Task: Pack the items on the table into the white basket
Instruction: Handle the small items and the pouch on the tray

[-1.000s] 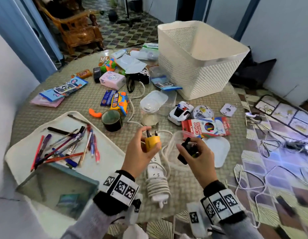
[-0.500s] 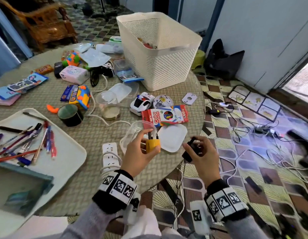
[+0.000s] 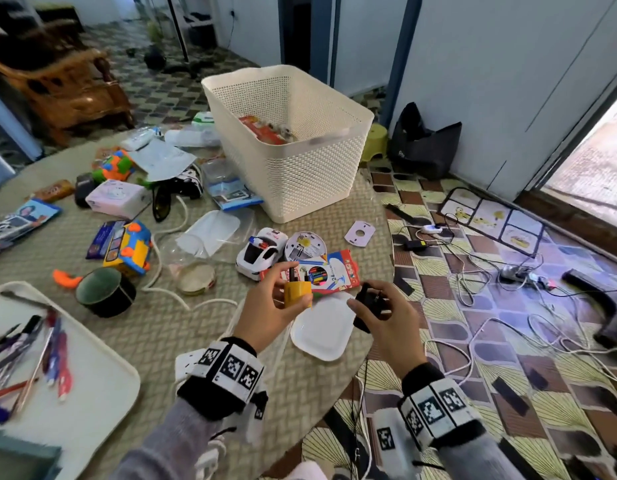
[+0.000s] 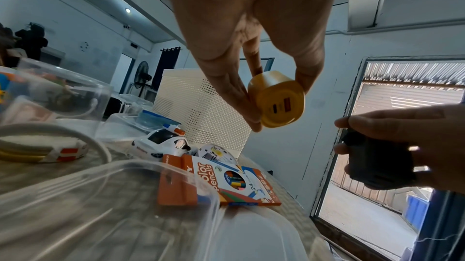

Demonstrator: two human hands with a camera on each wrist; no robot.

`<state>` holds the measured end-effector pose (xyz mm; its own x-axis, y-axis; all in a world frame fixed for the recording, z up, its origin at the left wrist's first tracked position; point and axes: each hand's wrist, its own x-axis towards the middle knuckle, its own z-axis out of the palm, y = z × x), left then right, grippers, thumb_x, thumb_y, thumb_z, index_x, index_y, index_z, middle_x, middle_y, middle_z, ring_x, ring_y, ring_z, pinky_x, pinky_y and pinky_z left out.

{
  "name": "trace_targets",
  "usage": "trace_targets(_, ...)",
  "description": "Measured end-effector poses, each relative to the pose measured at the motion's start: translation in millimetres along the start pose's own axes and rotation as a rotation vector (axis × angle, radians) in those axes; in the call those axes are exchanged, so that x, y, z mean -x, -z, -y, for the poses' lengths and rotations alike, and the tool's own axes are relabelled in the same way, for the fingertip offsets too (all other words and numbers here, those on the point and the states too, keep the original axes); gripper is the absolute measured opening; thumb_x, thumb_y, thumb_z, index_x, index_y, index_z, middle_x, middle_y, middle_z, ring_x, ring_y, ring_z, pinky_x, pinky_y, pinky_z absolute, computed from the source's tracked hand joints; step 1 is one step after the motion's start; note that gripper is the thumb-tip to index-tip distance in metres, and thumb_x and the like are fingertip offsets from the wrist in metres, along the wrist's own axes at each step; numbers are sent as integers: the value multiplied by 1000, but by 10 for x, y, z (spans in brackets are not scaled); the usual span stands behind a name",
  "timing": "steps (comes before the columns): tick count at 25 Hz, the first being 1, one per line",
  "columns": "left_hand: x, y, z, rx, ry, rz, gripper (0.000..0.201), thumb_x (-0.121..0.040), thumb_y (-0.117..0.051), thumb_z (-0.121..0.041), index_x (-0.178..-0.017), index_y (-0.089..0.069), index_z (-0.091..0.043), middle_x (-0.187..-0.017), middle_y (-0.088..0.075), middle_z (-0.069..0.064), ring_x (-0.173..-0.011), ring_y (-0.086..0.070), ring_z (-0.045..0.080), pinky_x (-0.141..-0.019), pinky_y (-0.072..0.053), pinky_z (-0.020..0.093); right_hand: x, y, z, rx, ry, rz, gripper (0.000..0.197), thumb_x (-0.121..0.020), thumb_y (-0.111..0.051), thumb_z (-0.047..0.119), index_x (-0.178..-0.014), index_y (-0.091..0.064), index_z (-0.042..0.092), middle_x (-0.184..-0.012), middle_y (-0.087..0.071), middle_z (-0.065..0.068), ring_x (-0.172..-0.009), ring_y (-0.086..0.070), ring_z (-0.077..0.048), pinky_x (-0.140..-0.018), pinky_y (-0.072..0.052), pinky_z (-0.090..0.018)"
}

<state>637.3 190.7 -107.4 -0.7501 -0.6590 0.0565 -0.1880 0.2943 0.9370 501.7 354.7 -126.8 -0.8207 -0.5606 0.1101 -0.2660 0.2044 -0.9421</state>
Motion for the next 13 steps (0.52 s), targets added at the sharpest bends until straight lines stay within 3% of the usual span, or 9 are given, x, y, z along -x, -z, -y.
trace_targets(5,-304,-81,-26,-12,16,12,51,-79,-76,-21,-121,-50,-35,-94,-57,-9,-81,-64,9,-68,-50,13,-332,-38,-1,-27,34,20,31,-75,-79,25,-103,-64,27,-92,-65,14,-83,-62,-2,-67,-49,-12)
trace_targets(10,-590,-225,69,-5,43,-47,51,-80,-75,-18,-124,-51,-31,-96,-60,-6,-80,-65,4,-67,-51,13,-772,20,-64,-46,47,76,33,-75,-79,25,-105,-64,20,-93,-66,13,-83,-63,0,-71,-50,-14)
trace_targets(13,-855,-396,107,-26,46,-95,51,-79,-76,-22,-123,-53,-32,-98,-61,-8,-82,-65,4,-70,-51,13,-1150,120,-147,-67,56,111,34,-75,-79,24,-105,-63,19,-91,-65,13,-83,-63,-2,-75,-53,-20)
